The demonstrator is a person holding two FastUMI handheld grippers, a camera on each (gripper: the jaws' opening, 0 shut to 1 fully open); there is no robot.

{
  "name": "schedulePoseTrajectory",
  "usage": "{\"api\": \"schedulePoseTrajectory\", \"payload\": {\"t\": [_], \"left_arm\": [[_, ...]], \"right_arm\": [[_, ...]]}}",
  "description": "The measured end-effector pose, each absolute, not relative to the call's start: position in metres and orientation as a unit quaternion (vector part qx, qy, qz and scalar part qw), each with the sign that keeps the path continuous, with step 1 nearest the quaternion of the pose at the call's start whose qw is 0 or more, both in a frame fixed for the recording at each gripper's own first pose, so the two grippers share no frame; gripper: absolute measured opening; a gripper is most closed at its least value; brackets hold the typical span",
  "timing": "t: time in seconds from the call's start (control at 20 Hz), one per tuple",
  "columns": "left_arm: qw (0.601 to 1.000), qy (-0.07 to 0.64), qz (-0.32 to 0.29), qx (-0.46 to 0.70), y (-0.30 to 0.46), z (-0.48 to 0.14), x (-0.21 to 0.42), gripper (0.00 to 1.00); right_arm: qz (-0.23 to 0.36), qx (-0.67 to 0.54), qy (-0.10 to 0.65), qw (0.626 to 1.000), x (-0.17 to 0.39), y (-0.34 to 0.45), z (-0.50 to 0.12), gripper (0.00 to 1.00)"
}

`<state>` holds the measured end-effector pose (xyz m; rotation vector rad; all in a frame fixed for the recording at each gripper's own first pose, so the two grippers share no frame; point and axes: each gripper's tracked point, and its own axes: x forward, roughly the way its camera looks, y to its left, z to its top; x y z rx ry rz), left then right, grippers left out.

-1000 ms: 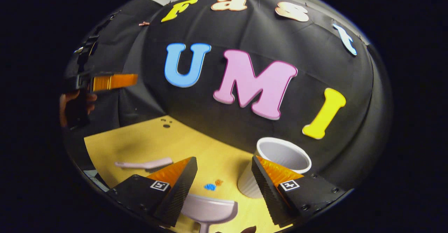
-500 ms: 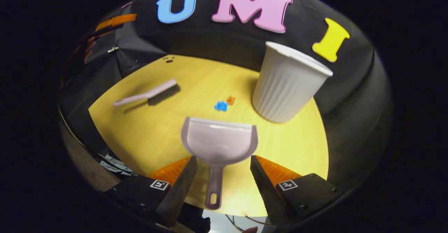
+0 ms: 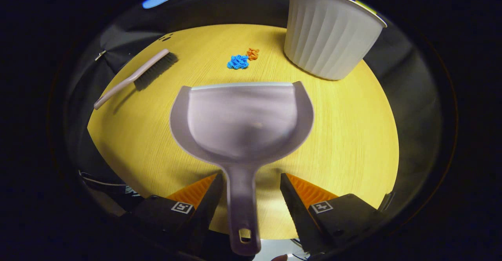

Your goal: Pick up the small broom and dustpan from the desktop, sweep the trash into the dustpan with the broom, and then empty the trash into the garbage bin.

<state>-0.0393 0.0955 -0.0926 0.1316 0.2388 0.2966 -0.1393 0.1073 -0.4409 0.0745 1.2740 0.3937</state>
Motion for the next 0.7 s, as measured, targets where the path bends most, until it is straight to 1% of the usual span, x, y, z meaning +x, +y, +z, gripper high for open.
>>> {"api": "schedulePoseTrajectory", "payload": {"t": [0.1, 0.15, 0.2, 0.3, 0.35, 0.45, 0.5, 0.55, 0.7], "left_arm": [[0.979, 0.123, 0.150, 0.066, 0.098, -0.095, -0.043, 0.96], [0.978, 0.125, 0.151, 0.065, 0.100, -0.097, -0.044, 0.96], [0.978, 0.128, 0.152, 0.066, 0.101, -0.100, -0.044, 0.96], [0.977, 0.134, 0.152, 0.069, 0.105, -0.105, -0.046, 0.96], [0.976, 0.140, 0.151, 0.070, 0.106, -0.109, -0.046, 0.96], [0.974, 0.156, 0.148, 0.069, 0.109, -0.121, -0.048, 0.96], [0.973, 0.163, 0.147, 0.069, 0.111, -0.128, -0.049, 0.96], [0.972, 0.171, 0.144, 0.067, 0.113, -0.133, -0.049, 0.95], [0.968, 0.202, 0.135, 0.068, 0.122, -0.160, -0.050, 0.95]], "right_arm": [[0.181, 0.039, 0.600, 0.779, -0.136, 0.115, -0.446, 0.92], [0.179, 0.039, 0.606, 0.774, -0.134, 0.116, -0.449, 0.89], [0.179, 0.048, 0.610, 0.770, -0.133, 0.120, -0.450, 0.78], [0.168, 0.053, 0.616, 0.768, -0.129, 0.120, -0.449, 0.72], [0.165, 0.054, 0.622, 0.764, -0.130, 0.121, -0.452, 0.72], [0.162, 0.056, 0.626, 0.761, -0.126, 0.121, -0.452, 0.59], [0.160, 0.056, 0.627, 0.761, -0.125, 0.121, -0.450, 0.44], [0.162, 0.055, 0.625, 0.762, -0.124, 0.121, -0.452, 0.40], [0.165, 0.061, 0.622, 0.763, -0.123, 0.123, -0.451, 0.39]]}}
